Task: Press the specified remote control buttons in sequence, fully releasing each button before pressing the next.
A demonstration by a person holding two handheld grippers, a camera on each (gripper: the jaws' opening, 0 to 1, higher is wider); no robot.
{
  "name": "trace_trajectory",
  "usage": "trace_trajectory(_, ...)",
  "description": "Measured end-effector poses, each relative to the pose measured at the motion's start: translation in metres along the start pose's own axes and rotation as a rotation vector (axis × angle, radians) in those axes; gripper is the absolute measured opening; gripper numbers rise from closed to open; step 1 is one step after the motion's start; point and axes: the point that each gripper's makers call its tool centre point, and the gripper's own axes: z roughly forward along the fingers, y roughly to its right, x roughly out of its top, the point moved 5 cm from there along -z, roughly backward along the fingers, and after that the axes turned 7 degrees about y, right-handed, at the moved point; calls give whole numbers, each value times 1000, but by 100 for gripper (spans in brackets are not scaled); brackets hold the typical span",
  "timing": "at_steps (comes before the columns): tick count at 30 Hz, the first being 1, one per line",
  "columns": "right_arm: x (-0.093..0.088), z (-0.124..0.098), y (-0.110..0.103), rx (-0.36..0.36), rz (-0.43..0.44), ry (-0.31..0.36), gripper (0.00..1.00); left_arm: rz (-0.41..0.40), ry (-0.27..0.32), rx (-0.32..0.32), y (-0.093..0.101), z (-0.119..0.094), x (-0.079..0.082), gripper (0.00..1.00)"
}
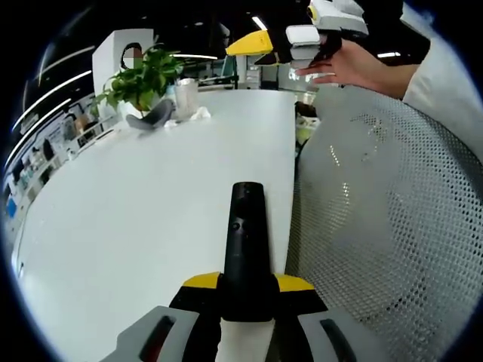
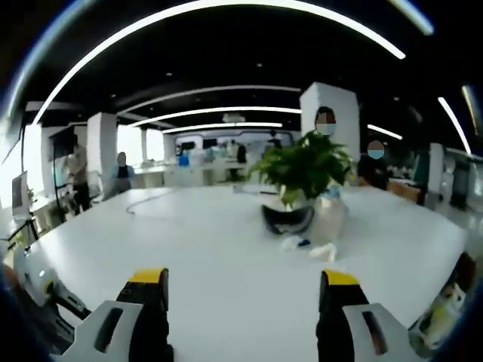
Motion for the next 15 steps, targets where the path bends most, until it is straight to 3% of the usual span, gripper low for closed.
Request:
trace_trajectory(4,-4,-1,4,1,95,-25,80,-1,0,0,0,-1,0,25)
trace_trajectory(15,-8,0,-1,8,65,-46,78,3,-3,-5,0,-2,0,25)
